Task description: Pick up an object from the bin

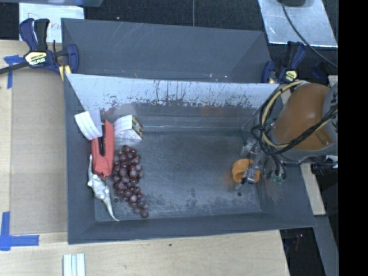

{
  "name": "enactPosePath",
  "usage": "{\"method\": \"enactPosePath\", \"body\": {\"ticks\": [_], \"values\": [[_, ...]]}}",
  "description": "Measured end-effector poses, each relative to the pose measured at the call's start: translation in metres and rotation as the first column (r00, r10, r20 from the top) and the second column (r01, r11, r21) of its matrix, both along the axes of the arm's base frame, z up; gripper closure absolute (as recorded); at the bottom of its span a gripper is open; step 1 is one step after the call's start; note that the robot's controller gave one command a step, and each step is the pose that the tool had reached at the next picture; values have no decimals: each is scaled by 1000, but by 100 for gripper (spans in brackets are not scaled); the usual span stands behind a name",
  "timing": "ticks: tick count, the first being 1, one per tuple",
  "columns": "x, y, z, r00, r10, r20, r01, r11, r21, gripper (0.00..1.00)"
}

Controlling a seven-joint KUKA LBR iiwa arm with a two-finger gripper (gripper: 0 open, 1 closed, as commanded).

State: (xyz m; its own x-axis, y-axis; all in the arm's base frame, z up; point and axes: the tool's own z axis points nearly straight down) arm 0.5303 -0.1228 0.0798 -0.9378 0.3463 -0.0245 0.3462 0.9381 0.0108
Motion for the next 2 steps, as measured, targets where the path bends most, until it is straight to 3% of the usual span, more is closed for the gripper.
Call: {"method": "enactPosePath", "body": {"ticks": [1,2], "values": [[-4,5,-9,992,123,5,-123,992,-4,0],[-8,7,18,996,91,-4,-91,996,0,0]]}}
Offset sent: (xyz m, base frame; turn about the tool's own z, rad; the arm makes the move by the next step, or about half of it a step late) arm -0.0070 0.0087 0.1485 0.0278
